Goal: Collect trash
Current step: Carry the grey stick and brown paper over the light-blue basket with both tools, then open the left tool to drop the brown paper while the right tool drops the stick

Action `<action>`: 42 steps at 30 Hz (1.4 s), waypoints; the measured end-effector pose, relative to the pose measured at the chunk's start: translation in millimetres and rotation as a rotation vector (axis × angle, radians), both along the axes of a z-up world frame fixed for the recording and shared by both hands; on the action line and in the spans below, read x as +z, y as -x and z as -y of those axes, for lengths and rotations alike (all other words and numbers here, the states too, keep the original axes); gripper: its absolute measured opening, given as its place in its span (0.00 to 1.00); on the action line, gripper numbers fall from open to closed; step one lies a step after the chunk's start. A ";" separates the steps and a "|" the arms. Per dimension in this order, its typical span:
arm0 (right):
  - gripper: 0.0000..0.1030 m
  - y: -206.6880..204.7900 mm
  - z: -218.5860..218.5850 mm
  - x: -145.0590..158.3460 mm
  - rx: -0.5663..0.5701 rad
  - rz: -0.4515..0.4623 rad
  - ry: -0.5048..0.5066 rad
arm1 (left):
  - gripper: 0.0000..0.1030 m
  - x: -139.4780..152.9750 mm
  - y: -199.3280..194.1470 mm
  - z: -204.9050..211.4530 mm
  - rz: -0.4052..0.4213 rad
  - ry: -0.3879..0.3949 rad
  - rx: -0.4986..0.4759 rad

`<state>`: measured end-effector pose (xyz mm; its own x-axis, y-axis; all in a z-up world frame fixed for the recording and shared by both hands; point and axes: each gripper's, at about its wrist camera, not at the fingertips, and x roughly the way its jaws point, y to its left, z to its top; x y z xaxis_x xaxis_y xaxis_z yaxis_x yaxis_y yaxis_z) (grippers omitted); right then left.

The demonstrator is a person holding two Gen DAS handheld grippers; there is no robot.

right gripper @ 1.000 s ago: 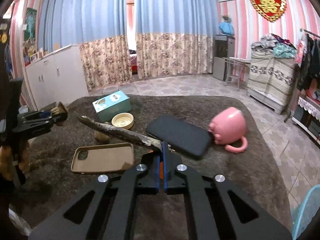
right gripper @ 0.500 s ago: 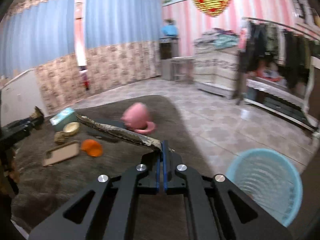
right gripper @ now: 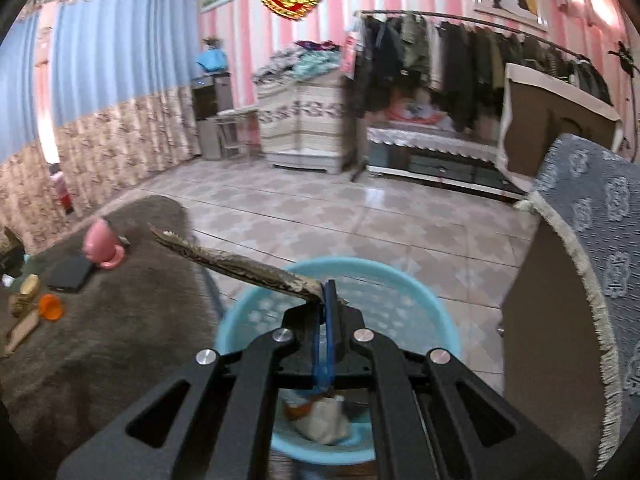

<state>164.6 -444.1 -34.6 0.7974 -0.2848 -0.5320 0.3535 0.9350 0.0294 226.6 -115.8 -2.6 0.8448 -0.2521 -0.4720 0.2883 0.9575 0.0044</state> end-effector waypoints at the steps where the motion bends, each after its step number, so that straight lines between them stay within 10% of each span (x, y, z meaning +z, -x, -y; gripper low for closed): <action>1: 0.03 1.8 6.9 -2.7 -0.011 -0.010 0.004 | 0.39 -2.3 -0.9 10.9 -0.002 -0.001 -0.015; 24: 0.02 7.6 72.9 -41.3 -0.133 -0.075 -0.105 | 0.43 -62.3 -21.2 228.8 -0.098 -0.031 -0.346; 42: 0.05 -18.1 64.1 -58.0 -0.143 -0.132 -0.127 | 0.82 -50.0 -35.0 183.1 -0.080 0.004 -0.238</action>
